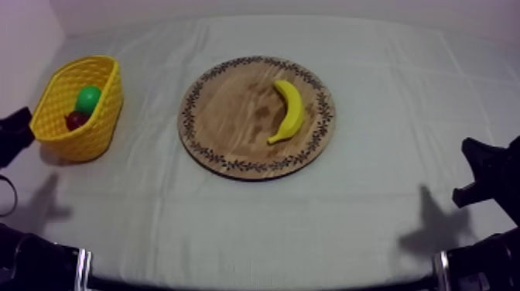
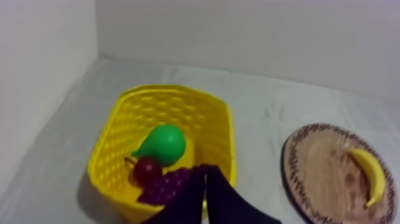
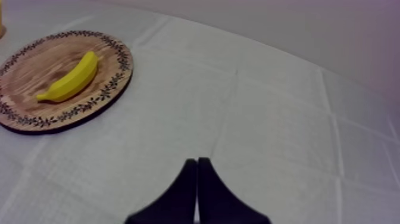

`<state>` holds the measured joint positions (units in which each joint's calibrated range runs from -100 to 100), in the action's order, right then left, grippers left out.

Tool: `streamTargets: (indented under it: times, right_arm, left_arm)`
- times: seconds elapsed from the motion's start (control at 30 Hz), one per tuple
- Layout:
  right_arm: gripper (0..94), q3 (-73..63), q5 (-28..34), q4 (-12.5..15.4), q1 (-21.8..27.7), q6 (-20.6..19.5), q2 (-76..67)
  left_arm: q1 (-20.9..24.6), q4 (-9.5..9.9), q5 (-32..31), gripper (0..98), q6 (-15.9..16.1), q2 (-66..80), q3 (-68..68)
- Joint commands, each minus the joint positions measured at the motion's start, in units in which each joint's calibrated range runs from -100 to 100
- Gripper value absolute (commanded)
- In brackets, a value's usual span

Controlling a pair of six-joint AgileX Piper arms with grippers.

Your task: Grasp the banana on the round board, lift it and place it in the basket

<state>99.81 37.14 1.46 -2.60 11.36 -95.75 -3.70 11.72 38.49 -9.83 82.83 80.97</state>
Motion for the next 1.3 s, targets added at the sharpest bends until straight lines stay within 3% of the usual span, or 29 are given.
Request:
streamTargets:
  times: [0.0,0.1,0.23,0.93,1.1,1.27]
  right_arm:
    - [0.3,-0.03,0.04,-0.02,0.0,-0.02,0.0]
    - [0.3,-0.03,0.04,-0.02,0.0,-0.01,0.0]
    - [0.3,-0.03,0.04,-0.02,0.0,-0.01,0.0]
    - [0.3,-0.03,0.04,-0.02,0.0,-0.01,0.0]
    - [0.3,-0.03,0.04,-0.02,0.0,-0.01,0.0]
    - [0.3,-0.03,0.04,-0.02,0.0,-0.01,0.0]
  left_arm:
    - [-1.49,1.83,1.03,0.0,-2.46,-7.08,-7.07]
    - [-3.28,2.89,3.47,0.0,-3.48,-13.93,-14.07]
    - [-5.44,2.76,8.22,0.0,-3.45,-22.9,-25.14]
    - [-16.3,-4.38,22.96,0.0,3.76,-59.69,-74.68]
    - [-19.27,-4.71,24.42,0.0,4.13,-65.11,-80.23]
    - [-22.03,-4.63,25.59,0.0,2.29,-71.12,-86.02]
